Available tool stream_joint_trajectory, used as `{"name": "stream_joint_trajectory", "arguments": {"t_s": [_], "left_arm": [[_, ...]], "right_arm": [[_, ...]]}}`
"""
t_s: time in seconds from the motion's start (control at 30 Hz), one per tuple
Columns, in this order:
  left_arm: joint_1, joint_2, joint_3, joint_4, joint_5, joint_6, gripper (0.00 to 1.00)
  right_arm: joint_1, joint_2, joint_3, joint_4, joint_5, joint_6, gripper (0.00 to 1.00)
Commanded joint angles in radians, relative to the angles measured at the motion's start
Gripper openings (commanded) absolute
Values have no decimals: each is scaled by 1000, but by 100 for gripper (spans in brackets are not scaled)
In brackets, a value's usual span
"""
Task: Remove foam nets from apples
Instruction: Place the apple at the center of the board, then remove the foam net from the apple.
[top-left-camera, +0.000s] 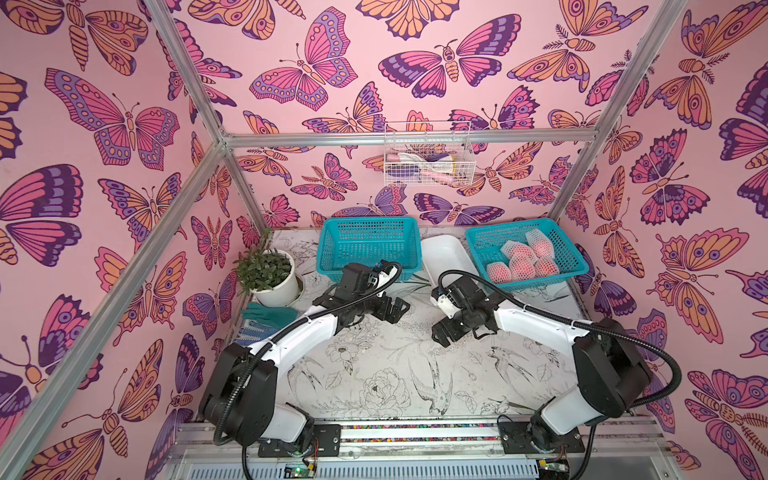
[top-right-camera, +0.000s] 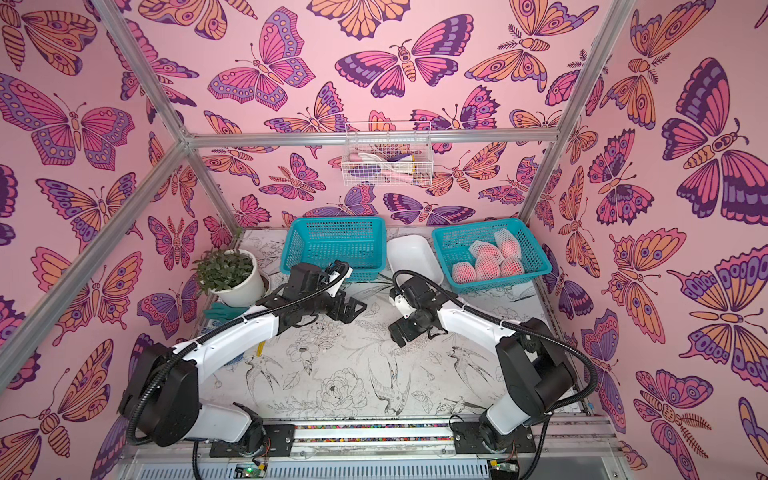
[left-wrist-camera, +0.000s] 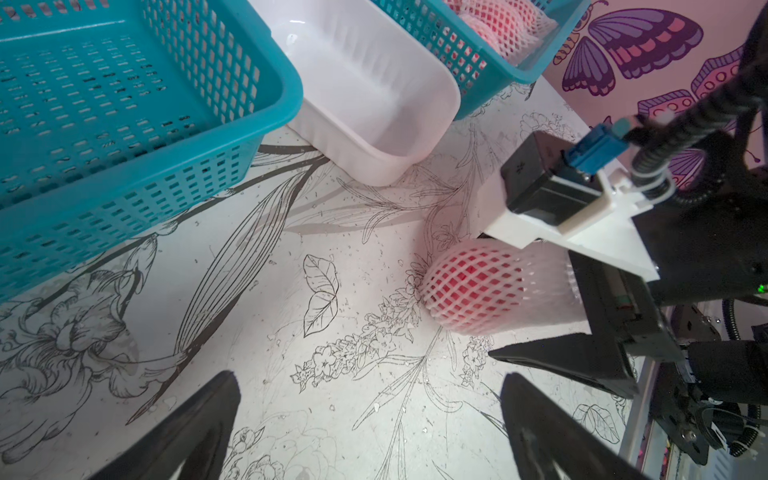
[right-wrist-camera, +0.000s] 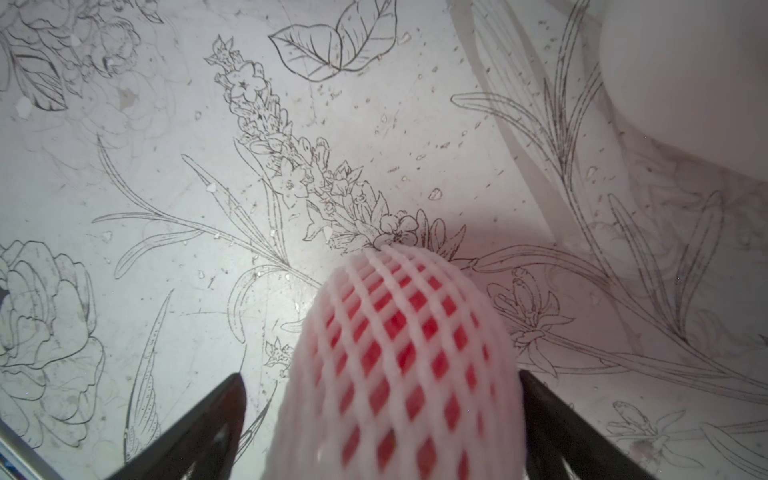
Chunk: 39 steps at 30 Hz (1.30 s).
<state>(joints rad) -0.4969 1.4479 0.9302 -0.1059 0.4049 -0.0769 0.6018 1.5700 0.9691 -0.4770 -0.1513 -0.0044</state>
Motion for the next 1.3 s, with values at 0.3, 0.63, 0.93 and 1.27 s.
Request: {"name": "stream_joint_trajectory", "arguments": {"t_s": [0.3,0.63,0.93,1.27], "left_arm": [[-35,62,71,-24,48,33,100],[-41,88,89,-25,82,24,100],[-73,148,138,-49,129,38,100],[-141,236,252,-102,116,42,96]], "right_arm": [[-35,-20,-3,-7,9,-22,99],[-42,-50,1,-28,-28,-23,99],[-43,-169,-102,41,-68,1,99],[-43,-269,-139,-33,-13,4,99]]}}
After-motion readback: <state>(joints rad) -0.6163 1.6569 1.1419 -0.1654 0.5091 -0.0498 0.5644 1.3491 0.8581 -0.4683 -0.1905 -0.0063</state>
